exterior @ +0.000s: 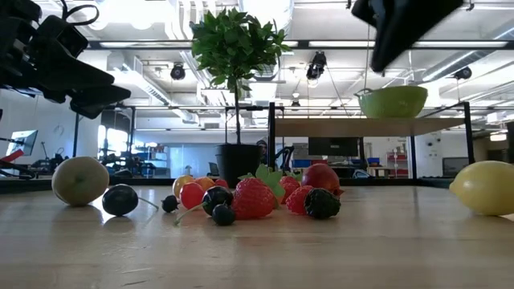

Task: Pick & Place Fruit
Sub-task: Put the blueberry into the green strainer bowl on the shelf

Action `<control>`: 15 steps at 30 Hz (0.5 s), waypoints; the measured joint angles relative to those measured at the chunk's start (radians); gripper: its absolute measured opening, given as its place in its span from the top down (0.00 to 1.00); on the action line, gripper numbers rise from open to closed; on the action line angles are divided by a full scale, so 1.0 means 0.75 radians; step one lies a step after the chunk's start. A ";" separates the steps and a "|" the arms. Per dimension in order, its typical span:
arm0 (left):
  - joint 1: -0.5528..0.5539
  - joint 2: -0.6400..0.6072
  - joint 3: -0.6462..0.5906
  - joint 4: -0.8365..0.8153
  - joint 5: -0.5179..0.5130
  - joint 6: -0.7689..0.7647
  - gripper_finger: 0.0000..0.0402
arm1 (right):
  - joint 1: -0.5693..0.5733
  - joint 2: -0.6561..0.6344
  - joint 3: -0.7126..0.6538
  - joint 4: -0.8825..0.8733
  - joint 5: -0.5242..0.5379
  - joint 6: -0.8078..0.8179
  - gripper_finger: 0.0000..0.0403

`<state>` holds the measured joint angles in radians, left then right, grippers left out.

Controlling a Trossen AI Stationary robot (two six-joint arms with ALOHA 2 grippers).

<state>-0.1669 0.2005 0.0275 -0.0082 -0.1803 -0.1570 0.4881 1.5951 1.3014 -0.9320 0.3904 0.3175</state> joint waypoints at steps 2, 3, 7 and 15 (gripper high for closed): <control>0.000 0.000 0.000 -0.001 0.000 0.000 0.43 | -0.056 -0.079 0.000 -0.053 0.056 0.010 0.90; 0.000 0.000 0.000 0.000 0.000 0.000 0.43 | -0.086 -0.118 0.000 -0.083 0.079 0.011 0.90; 0.000 0.000 0.000 0.000 0.000 0.000 0.43 | -0.230 -0.273 0.000 -0.153 0.149 0.011 0.90; 0.000 0.000 0.000 0.000 0.000 0.000 0.43 | -0.633 -0.560 0.000 -0.180 0.181 -0.016 0.90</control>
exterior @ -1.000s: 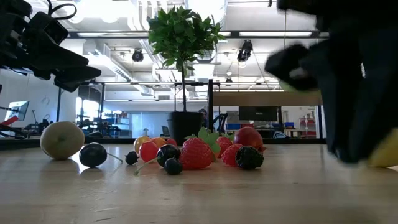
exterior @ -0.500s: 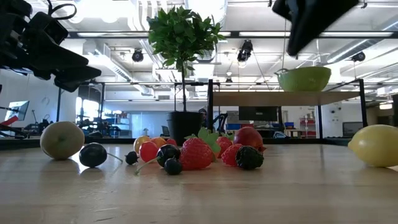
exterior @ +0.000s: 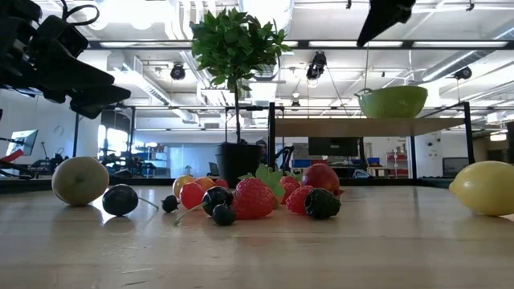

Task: Pick & Place Fruit
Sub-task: Put the blueberry into the green strainer bowl on the shelf

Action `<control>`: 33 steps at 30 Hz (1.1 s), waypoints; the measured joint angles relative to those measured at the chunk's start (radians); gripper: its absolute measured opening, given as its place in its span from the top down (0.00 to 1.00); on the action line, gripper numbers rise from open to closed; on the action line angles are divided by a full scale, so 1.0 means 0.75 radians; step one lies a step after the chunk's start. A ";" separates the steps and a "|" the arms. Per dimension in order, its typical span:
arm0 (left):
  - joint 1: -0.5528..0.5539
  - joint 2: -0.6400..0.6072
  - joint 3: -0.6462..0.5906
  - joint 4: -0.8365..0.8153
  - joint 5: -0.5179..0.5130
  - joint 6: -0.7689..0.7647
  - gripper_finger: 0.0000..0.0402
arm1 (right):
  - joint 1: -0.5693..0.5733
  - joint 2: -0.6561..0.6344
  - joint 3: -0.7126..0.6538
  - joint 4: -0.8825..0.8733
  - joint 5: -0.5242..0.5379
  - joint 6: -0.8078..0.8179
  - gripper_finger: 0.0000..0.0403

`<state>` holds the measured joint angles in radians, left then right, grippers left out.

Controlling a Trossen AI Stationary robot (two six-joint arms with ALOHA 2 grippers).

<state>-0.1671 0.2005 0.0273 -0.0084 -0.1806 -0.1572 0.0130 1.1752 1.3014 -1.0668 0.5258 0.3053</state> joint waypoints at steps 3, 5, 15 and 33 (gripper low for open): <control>0.000 0.000 0.000 0.000 0.000 0.000 0.43 | -0.167 -0.070 0.000 0.000 0.002 -0.046 0.90; 0.000 0.000 0.000 0.000 0.000 0.000 0.43 | -0.276 -0.102 0.000 0.001 0.002 -0.068 0.91; 0.000 0.000 0.000 0.000 0.000 0.000 0.43 | -0.706 -0.104 0.000 0.001 -0.017 -0.137 0.90; 0.000 0.000 0.000 0.000 0.000 0.000 0.43 | -0.971 0.134 0.000 -0.103 -0.144 -0.192 0.90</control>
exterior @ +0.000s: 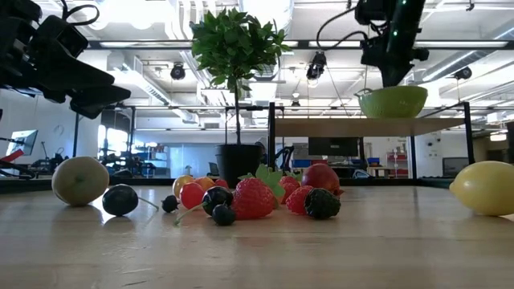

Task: Pick & Place Fruit
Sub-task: Put the blueberry into the green strainer bowl on the shelf, then put the lemon into the green strainer bowl on the shelf

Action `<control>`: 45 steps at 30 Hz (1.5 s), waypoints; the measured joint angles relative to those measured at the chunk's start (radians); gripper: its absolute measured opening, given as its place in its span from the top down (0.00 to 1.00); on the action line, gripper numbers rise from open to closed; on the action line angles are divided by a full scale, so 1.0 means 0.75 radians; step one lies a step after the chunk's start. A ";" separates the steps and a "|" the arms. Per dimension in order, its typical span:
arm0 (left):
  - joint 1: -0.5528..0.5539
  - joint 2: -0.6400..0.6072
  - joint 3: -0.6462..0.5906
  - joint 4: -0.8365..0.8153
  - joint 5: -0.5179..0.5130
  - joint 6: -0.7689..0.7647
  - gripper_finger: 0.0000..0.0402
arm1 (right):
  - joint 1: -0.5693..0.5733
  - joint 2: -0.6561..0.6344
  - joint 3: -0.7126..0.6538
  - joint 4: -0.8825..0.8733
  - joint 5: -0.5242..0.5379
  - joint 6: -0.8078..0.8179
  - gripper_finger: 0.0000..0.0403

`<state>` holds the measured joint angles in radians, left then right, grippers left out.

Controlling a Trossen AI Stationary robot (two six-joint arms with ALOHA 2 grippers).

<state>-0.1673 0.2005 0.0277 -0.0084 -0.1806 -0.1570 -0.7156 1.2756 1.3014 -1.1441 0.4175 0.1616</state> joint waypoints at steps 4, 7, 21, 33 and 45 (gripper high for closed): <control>0.000 0.000 0.000 0.000 0.000 0.000 0.43 | -0.018 0.037 0.000 -0.028 -0.001 -0.006 0.90; 0.000 0.000 0.000 0.000 0.000 0.000 0.43 | -0.028 0.058 0.000 -0.047 -0.001 -0.006 0.90; 0.000 0.000 0.000 0.000 0.001 0.000 0.43 | -0.031 0.076 0.000 -0.046 0.001 -0.011 0.80; 0.000 0.000 0.000 0.000 0.000 0.000 0.43 | -0.030 0.049 0.001 -0.040 0.001 -0.046 0.60; 0.000 0.000 0.000 0.000 0.000 0.000 0.43 | -0.030 -0.083 0.119 -0.031 -0.347 0.001 0.55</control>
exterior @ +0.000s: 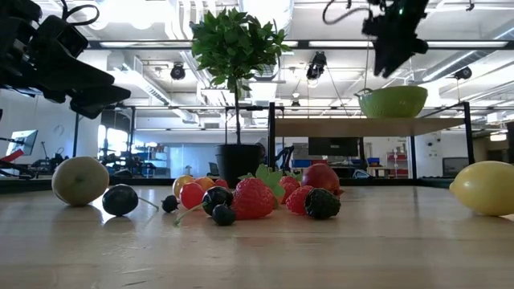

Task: Pick & Place Fruit
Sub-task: Put the lemon into the green strainer bowl on the shelf

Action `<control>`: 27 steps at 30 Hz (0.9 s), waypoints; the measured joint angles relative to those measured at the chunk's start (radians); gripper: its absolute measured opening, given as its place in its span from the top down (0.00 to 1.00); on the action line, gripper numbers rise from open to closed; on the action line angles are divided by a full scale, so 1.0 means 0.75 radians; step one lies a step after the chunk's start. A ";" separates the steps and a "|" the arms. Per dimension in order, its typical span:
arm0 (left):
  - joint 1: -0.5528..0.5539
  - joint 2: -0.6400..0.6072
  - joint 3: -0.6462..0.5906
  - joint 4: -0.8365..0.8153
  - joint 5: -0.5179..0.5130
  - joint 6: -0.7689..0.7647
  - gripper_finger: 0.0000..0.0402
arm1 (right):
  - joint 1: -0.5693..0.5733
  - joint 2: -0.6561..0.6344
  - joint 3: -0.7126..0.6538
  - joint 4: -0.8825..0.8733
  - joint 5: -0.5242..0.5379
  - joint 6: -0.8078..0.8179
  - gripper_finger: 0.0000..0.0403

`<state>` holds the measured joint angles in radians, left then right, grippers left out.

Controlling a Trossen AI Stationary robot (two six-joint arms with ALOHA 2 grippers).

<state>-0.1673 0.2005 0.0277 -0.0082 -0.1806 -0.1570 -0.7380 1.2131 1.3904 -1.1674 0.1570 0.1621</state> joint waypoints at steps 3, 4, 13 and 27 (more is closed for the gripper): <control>0.000 0.000 0.000 0.000 0.000 0.000 0.43 | 0.017 -0.040 0.021 0.005 -0.254 -0.001 0.58; 0.001 0.000 0.000 0.000 0.000 0.000 0.43 | 0.036 -0.055 0.022 0.006 -0.315 -0.002 0.59; 0.000 0.000 0.000 0.000 0.000 0.000 0.43 | 0.360 -0.165 0.003 0.088 -0.381 0.035 0.71; 0.000 0.000 0.000 0.000 0.000 0.000 0.43 | 1.159 -0.068 -0.011 0.427 -0.379 -0.101 0.86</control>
<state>-0.1672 0.2005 0.0274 -0.0083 -0.1806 -0.1570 0.1314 1.1622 1.3819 -0.8471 -0.1276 0.0866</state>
